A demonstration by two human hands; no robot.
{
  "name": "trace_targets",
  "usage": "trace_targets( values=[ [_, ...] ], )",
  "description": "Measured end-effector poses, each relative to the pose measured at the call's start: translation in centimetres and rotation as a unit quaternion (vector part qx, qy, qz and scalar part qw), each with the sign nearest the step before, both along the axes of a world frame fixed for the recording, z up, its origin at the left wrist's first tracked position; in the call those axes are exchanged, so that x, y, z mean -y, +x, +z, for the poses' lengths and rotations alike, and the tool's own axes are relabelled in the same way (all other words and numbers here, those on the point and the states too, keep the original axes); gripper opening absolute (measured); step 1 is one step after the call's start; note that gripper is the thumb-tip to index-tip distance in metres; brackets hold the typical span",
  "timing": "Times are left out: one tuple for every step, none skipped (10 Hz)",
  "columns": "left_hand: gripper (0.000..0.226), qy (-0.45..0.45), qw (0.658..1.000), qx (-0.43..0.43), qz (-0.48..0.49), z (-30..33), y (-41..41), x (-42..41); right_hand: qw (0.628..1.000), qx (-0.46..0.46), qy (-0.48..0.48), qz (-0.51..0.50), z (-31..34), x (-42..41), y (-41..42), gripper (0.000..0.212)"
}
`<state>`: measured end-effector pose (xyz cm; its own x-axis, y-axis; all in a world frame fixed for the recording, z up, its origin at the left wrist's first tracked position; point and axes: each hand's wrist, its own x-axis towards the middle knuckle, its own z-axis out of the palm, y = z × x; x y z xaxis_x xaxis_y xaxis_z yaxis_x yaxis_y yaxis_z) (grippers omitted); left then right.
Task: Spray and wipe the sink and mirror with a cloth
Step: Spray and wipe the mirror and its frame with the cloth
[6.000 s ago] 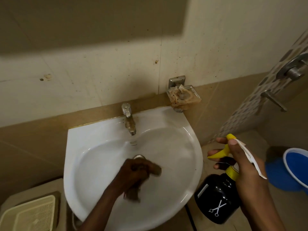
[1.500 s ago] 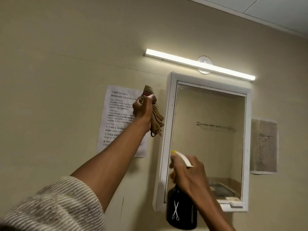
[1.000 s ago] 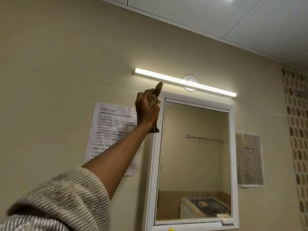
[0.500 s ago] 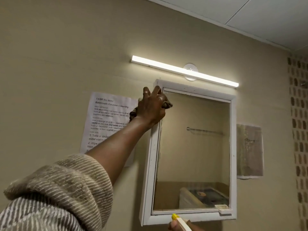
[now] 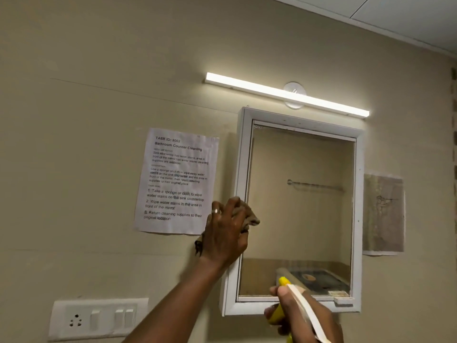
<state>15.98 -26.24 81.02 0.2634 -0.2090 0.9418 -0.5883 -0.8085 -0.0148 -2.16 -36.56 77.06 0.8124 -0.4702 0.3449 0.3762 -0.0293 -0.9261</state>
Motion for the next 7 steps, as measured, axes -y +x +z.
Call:
trace_targets(
  values=[
    [0.042, 0.018, 1.0, -0.024, -0.004, -4.9, -0.2, -0.3, 0.989, -0.011, -0.133, -0.061, -1.4, 2.1, 1.0, 0.027],
    [0.045, 0.023, 0.998, -0.05, 0.0, -8.1, -0.5, -0.3, 0.984, 0.04, -0.168, -0.052, -0.9, 1.7, 0.7, 0.029],
    [0.044, 0.051, 0.994, -0.094, -0.006, -11.9, -0.5, -0.3, 0.975, 0.069, -0.206, -0.051, -0.8, 0.7, 0.8, 0.041],
    [0.04, 0.081, 0.991, -0.11, -0.009, -13.5, -0.5, -0.7, 0.973, 0.067, -0.217, -0.049, -1.3, 0.1, 0.7, 0.046],
    [0.052, 0.088, 0.988, -0.127, -0.013, -16.2, -1.4, -0.8, 0.973, 0.07, -0.217, -0.041, -2.1, -0.3, 0.2, 0.052],
    [0.049, 0.096, 0.982, -0.157, -0.031, -17.8, -2.4, -0.8, 0.973, 0.066, -0.217, -0.048, -2.6, -0.2, 0.1, 0.047],
    [0.03, 0.084, 0.983, -0.149, -0.066, -18.4, -3.5, -1.4, 0.973, 0.056, -0.218, -0.056, -3.0, -0.1, -0.2, 0.04]
  ],
)
